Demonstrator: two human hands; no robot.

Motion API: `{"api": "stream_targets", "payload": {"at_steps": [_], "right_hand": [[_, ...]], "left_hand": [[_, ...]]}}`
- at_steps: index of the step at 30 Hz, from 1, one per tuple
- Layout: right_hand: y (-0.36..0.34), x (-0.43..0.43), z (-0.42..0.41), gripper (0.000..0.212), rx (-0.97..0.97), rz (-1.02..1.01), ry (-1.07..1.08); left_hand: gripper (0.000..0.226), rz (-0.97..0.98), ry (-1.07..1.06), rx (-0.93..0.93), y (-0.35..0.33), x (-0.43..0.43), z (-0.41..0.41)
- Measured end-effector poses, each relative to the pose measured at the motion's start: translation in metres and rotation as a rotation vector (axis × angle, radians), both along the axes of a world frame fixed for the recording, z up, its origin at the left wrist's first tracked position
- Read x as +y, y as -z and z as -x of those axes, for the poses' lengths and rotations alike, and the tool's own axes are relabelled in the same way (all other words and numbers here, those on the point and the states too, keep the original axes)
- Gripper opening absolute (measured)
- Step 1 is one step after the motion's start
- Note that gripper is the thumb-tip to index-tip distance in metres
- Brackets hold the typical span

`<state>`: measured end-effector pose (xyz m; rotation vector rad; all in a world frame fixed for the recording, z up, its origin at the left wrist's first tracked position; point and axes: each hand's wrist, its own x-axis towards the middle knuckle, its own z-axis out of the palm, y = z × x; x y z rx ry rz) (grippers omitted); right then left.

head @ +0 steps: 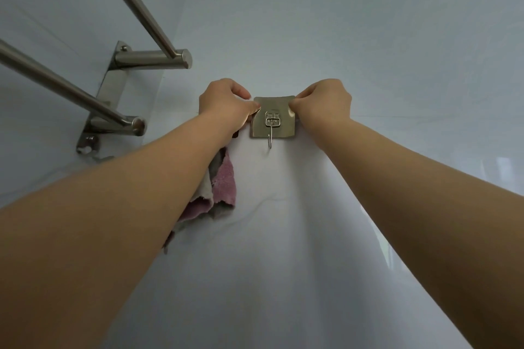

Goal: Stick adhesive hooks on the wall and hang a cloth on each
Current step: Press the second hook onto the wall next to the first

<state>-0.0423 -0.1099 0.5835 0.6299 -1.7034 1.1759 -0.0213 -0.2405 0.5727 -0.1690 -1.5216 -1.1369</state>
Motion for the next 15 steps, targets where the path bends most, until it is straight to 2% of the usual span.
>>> {"api": "stream_targets", "payload": {"at_steps": [6,9,12,15], "right_hand": [[0.0033,0.0026,-0.0037,0.033,0.013,-0.001,-0.012],[0.0048,0.0018,-0.0025,0.015,0.021,0.009,-0.059],[0.0041,0.0005,0.0009,0.03,0.019,0.009,-0.057],[0.0031,-0.0003,0.0026,0.034,0.014,-0.022,-0.024]], "left_hand": [[0.025,-0.001,-0.012,0.003,0.0014,-0.0001,0.0013],[0.026,-0.003,-0.015,0.01,0.0017,-0.0002,0.0012],[0.027,0.0,-0.032,0.005,0.0016,-0.0009,0.0016],[0.029,0.004,-0.059,0.008,0.002,-0.0014,0.0018]]}}
